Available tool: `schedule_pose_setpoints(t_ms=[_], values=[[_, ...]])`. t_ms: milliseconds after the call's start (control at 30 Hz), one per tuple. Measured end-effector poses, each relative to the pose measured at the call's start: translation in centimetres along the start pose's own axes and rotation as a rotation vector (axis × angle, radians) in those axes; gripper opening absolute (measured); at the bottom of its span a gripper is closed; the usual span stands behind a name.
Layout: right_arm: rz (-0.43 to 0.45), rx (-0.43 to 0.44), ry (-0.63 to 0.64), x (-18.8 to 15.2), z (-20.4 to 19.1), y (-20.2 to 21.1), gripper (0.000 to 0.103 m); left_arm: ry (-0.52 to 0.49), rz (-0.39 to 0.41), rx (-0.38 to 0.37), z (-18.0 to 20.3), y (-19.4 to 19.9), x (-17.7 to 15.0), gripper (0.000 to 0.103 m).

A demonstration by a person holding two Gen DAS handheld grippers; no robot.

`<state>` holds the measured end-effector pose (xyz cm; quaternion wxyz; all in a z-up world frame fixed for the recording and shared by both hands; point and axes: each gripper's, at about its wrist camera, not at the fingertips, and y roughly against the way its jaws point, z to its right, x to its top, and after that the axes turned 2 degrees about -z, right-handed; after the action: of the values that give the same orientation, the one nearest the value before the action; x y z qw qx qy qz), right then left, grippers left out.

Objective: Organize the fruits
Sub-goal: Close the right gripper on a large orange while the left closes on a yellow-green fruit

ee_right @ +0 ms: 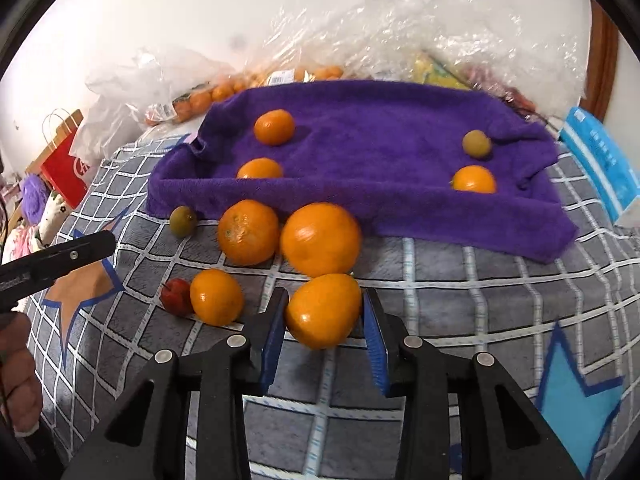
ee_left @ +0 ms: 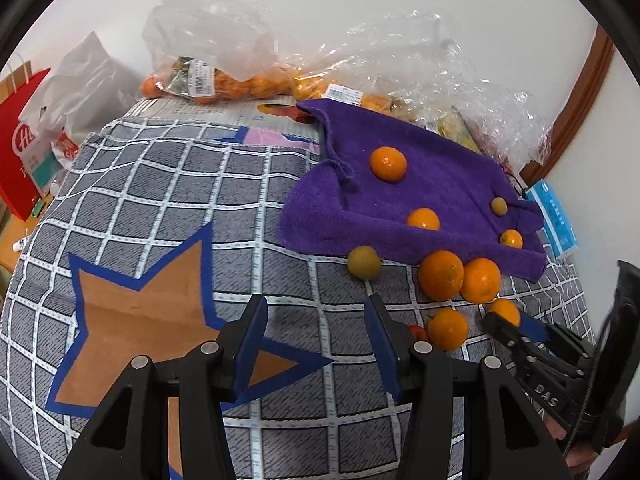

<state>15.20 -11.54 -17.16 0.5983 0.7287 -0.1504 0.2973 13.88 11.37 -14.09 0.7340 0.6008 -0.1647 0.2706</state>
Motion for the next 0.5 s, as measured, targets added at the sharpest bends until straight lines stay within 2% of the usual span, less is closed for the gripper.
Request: schedule_pose_setpoints(t_ms=[267,500], values=[[0.044,-0.051,-0.018,-1.1,3.5,2.2,0.037,-0.043,-0.028,-0.004,2.7,-1.8,0.9,0.047],[0.067,-0.081,-0.053,-2.1,6.7,3.5,0.037,-0.057,-0.041,0.026,3.9,-4.2,1.8,0.046]])
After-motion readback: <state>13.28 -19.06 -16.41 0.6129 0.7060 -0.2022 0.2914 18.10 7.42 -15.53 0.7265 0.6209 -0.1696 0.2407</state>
